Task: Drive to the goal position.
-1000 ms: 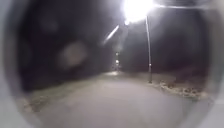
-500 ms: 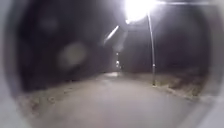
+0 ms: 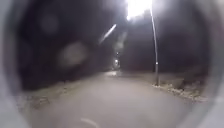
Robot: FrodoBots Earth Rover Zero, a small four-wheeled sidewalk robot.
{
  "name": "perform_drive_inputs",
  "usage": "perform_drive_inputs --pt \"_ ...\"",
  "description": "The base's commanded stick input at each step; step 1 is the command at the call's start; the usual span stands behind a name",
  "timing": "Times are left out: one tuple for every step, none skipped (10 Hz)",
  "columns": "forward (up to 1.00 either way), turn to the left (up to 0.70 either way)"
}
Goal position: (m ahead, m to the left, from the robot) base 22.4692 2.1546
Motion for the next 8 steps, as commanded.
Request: perform_drive_inputs --pt "0.85 0.00" --pt "0.85 0.00" --pt "0.85 0.00" --pt "0.85 0.00" --pt "0.85 0.00" --pt "0.85 0.00" --pt "0.85 0.00" --pt "0.85 0.00"
